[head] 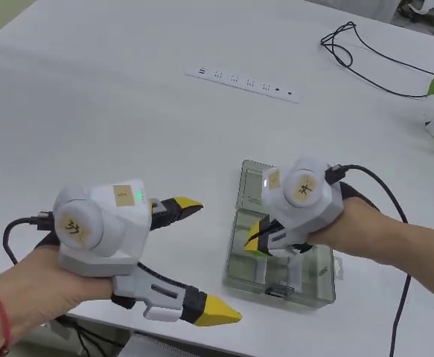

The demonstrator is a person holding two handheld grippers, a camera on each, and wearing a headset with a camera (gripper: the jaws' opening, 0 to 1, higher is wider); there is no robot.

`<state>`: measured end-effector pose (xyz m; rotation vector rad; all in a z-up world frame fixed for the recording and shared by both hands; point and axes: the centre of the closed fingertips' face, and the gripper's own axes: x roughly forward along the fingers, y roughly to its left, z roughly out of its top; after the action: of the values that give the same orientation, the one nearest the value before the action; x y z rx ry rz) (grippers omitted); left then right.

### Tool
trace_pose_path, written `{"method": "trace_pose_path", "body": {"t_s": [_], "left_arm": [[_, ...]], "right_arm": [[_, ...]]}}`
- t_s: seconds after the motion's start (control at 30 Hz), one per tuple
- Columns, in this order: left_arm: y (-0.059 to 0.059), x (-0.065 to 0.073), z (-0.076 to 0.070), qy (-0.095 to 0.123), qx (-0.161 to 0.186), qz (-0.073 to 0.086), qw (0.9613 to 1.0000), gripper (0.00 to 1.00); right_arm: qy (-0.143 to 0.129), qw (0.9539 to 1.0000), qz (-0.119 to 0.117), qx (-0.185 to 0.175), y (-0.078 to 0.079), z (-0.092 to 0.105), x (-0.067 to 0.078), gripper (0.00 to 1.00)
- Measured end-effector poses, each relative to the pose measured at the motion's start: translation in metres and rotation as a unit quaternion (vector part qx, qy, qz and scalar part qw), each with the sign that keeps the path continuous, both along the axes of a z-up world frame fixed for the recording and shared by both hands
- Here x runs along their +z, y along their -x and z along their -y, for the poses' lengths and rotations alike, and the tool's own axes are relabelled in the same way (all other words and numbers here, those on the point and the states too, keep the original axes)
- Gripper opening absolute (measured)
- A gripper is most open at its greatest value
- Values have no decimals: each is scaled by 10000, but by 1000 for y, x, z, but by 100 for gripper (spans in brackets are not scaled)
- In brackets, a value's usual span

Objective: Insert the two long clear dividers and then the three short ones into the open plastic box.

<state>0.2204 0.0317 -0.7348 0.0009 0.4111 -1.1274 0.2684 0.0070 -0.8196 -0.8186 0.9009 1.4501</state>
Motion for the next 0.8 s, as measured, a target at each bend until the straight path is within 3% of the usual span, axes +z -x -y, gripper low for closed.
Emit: {"method": "trace_pose_path", "body": {"t_s": [0.33, 0.8], "left_arm": [[-1, 1, 1, -30, -24, 13, 10000, 100], [-2, 2, 1, -125, -77, 26, 9999, 100]], "right_arm": [[-410, 9986, -31, -341, -5, -1, 23, 10], [-974, 9920, -65, -804, -8, 14, 60, 18]]}}
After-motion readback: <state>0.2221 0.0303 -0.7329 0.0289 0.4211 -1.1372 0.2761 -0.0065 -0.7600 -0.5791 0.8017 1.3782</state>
